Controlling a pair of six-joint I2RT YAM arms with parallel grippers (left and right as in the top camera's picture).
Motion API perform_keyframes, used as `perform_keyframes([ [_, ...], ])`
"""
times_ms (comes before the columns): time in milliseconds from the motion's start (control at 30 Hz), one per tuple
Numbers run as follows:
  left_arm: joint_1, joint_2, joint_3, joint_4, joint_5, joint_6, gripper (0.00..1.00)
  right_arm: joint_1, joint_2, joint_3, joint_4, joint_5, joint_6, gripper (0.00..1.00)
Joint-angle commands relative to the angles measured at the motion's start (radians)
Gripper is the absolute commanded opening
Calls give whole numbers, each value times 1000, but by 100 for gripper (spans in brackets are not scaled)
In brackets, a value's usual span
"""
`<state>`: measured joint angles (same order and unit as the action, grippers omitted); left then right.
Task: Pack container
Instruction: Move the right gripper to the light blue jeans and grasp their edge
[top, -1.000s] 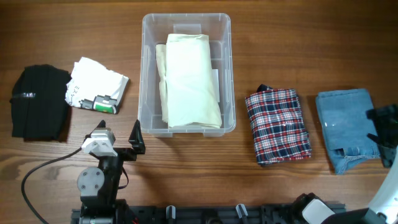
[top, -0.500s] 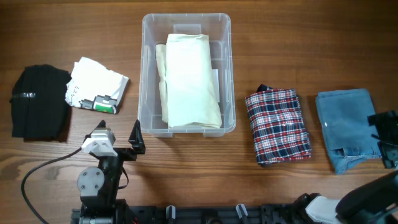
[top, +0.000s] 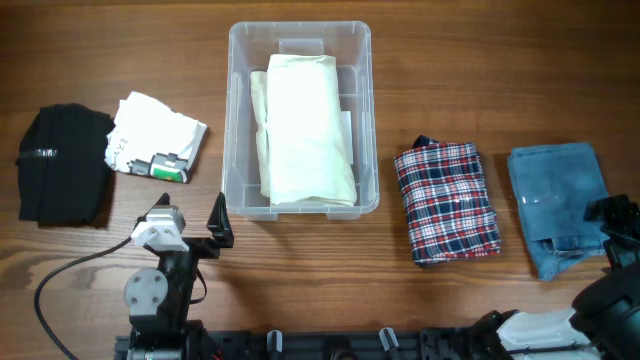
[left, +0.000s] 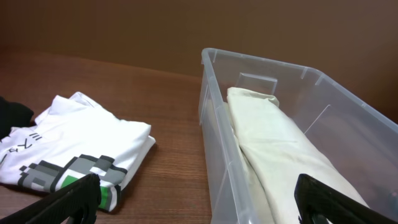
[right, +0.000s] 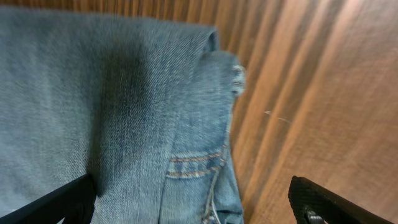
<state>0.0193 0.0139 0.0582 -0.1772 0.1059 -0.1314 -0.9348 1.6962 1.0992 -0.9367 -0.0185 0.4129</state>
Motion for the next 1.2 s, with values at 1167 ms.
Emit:
perform_keyframes([
  [1167,-5,-7,-5,0,-2,23,100,1,20,-378,420,-146,0,94],
])
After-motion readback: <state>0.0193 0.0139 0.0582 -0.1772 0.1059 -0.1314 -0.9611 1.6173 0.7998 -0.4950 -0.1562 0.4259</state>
